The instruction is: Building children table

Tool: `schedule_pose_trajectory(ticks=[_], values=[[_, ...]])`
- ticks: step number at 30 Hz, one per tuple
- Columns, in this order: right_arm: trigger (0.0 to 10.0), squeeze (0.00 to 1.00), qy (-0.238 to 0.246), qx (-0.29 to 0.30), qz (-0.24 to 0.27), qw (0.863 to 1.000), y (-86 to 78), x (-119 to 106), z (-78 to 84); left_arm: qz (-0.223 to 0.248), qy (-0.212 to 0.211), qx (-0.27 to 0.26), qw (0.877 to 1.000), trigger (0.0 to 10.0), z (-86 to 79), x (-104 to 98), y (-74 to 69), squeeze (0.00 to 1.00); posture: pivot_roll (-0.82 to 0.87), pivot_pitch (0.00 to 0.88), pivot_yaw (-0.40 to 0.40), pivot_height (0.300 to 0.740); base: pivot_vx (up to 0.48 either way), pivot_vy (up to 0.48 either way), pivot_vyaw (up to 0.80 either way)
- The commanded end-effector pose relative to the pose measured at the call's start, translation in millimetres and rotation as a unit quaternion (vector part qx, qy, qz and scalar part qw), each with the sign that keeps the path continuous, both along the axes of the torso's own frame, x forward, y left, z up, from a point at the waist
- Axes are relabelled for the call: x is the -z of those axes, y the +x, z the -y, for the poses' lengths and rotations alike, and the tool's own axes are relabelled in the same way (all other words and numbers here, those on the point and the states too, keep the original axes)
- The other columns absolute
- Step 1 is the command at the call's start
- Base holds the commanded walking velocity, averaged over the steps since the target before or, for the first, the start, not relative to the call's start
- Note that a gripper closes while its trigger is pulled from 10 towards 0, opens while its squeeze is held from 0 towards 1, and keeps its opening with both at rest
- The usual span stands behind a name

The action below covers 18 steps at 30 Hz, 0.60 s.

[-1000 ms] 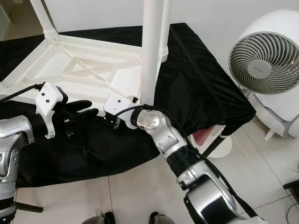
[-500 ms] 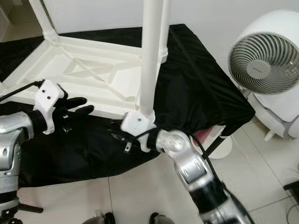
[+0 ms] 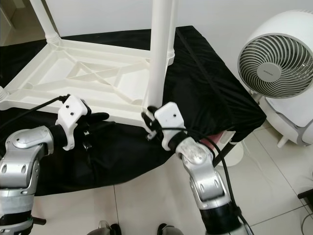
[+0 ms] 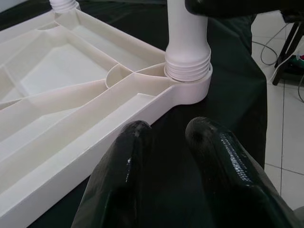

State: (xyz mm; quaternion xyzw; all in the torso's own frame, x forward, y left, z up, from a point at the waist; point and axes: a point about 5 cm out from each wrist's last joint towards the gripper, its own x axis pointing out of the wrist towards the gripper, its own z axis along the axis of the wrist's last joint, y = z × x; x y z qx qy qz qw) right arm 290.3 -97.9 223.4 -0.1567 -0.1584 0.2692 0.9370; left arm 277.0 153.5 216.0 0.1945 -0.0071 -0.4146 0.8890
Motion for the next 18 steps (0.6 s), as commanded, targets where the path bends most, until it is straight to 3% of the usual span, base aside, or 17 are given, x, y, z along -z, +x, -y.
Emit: schedule_pose_trajectory(ticks=[1, 6, 7, 11, 13, 14, 16, 18], values=[[10.0, 0.0, 0.014, 0.004, -0.007, 1.0, 1.2, 2.0, 2.6, 0.02, -0.006, -0.055, 0.998, 10.0, -8.7, -2.8, 0.7, 0.0, -0.06, 0.084, 0.05, 0.74, 0.0, 0.0, 0.0], [10.0, 0.0, 0.029, -0.036, -0.038, 0.998, -6.3, 6.5, -0.4, 0.021, 0.004, -0.072, 0.997, 10.0, -14.2, 0.0, -0.3, 0.0, -0.05, 0.071, 0.049, 0.74, 0.0, 0.0, 0.0], [10.0, 0.0, 0.001, -0.044, -0.046, 0.998, -10.8, 15.9, 0.1, 0.023, -0.015, -0.109, 0.994, 10.0, -17.9, 1.9, 4.6, 0.0, -0.05, 0.063, 0.048, 0.74, 0.0, 0.0, 0.0], [10.0, 0.0, -0.018, -0.039, -0.052, 0.998, -14.3, 26.3, 2.7, 0.025, -0.042, -0.162, 0.986, 10.0, -22.8, 4.5, 11.2, 0.0, -0.05, 0.063, 0.048, 0.74, 0.0, 0.0, 0.0], [10.0, 0.0, 0.023, 0.025, -0.049, 0.998, -10.4, 27.8, 12.6, 0.043, -0.079, -0.217, 0.972, 10.0, -27.8, 3.4, 17.1, 0.0, -0.06, 0.06, 0.034, 0.74, 0.0, 0.0, 0.0], [10.0, 0.0, 0.023, 0.025, -0.049, 0.998, -10.4, 27.8, 12.6, 0.043, -0.079, -0.217, 0.972, 10.0, -27.8, 3.4, 17.1, 0.0, -0.06, 0.06, 0.034, 0.74, 0.0, 0.0, 0.0], [10.0, 0.0, 0.062, 0.098, -0.025, 0.993, -8.6, 23.9, 23.7, 0.064, -0.088, -0.235, 0.966, 10.0, -26.6, 2.0, 19.2, 0.0, -0.06, 0.058, 0.034, 0.74, 0.0, 0.0, 0.0], [10.0, 0.0, 0.063, 0.126, -0.003, 0.99, -9.2, 20.5, 28.2, 0.072, -0.095, -0.236, 0.964, 10.0, -24.4, -0.3, 19.6, 0.0, -0.06, 0.058, 0.034, 0.74, 0.0, 0.0, 0.0]])
